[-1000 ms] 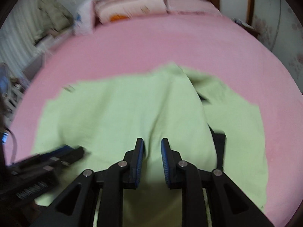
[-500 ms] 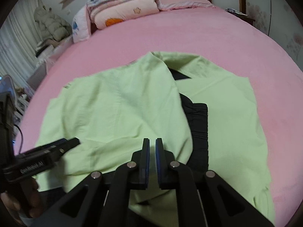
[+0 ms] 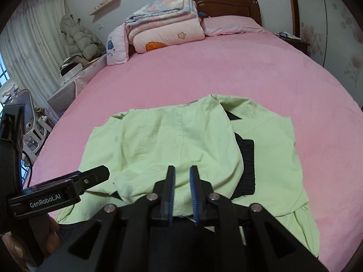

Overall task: Fold large clothes
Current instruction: 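Open both tools to release the hood and pull them back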

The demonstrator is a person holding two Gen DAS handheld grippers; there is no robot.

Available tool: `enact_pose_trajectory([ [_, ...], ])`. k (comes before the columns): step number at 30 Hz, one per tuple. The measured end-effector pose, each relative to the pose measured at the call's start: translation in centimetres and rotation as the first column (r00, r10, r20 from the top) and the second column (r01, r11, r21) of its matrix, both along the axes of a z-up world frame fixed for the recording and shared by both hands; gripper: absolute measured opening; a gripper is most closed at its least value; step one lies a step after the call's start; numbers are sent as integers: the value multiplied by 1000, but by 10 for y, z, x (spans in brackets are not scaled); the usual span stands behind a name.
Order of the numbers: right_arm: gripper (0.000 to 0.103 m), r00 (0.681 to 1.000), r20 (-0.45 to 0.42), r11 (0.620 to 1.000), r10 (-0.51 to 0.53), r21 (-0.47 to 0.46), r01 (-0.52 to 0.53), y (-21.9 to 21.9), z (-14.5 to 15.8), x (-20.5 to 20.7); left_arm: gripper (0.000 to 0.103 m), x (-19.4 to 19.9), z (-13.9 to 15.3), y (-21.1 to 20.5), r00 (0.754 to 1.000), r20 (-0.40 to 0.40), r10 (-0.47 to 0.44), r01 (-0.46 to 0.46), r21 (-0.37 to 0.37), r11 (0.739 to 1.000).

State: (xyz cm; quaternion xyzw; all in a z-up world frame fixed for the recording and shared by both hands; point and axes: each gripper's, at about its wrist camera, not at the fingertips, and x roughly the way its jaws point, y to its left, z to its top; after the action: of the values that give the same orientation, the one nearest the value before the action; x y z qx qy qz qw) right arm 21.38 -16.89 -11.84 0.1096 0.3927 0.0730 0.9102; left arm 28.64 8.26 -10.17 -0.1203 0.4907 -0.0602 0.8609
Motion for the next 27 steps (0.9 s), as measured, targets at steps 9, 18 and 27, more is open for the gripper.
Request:
enact_pose_trajectory([
  [9, 25, 998, 55, 1000, -1, 18, 0, 6, 38, -23, 89, -40, 52, 15, 989, 137, 57, -53, -32, 998],
  [18, 27, 989, 143, 1000, 30, 0, -30, 14, 88, -85, 91, -109, 111, 29, 967, 249, 44, -61, 60, 996],
  [27, 75, 977, 206, 997, 47, 48, -58, 4, 107, -170, 91, -179, 133, 54, 966, 259, 24, -51, 100, 994],
])
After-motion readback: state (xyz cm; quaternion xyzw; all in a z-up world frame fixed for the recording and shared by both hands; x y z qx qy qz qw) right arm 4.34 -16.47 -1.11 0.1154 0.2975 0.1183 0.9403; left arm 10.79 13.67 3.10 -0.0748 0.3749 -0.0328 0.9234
